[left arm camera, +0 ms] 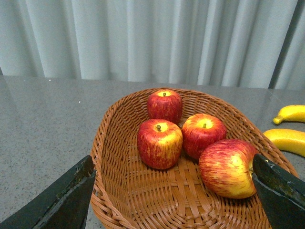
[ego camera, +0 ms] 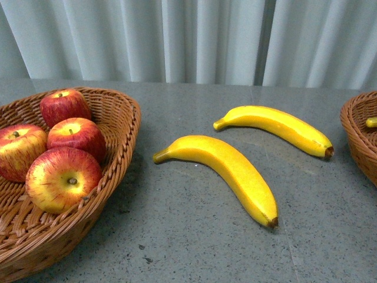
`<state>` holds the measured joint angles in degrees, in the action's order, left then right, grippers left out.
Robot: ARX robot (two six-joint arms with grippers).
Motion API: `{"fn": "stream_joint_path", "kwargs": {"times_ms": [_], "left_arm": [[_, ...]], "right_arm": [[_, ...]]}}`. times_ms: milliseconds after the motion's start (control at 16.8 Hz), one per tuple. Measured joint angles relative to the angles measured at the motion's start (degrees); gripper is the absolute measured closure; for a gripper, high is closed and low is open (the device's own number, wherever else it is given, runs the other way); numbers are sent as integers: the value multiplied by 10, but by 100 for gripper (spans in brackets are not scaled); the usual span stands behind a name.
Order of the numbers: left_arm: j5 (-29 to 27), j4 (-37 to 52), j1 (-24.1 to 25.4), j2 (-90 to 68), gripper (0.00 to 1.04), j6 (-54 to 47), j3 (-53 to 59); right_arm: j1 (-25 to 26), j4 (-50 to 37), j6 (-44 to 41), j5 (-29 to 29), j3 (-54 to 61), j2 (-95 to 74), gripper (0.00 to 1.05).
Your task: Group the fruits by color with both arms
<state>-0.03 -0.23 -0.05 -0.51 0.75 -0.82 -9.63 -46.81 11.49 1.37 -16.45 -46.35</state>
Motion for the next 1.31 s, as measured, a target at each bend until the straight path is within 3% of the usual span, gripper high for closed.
{"fn": "stream_joint_path", "kwargs": {"times_ms": [238, 536, 774, 1072, 1310], "left_arm": [[0, 0, 0, 0, 7, 0, 0], [0, 0, 0, 0, 7, 0, 0], [0, 0, 0, 0, 7, 0, 0], [0, 0, 0, 0, 7, 0, 0], [0, 0, 0, 0, 7, 0, 0]], "right_arm": [[-107, 42, -40, 15, -175, -254, 7], [-202, 155, -66, 19, -362, -400, 7], [-215, 269, -77, 18, -428, -494, 7], [-213, 296, -86, 17, -436, -510, 7], [-190, 366, -109, -2, -439, -520, 7]]}}
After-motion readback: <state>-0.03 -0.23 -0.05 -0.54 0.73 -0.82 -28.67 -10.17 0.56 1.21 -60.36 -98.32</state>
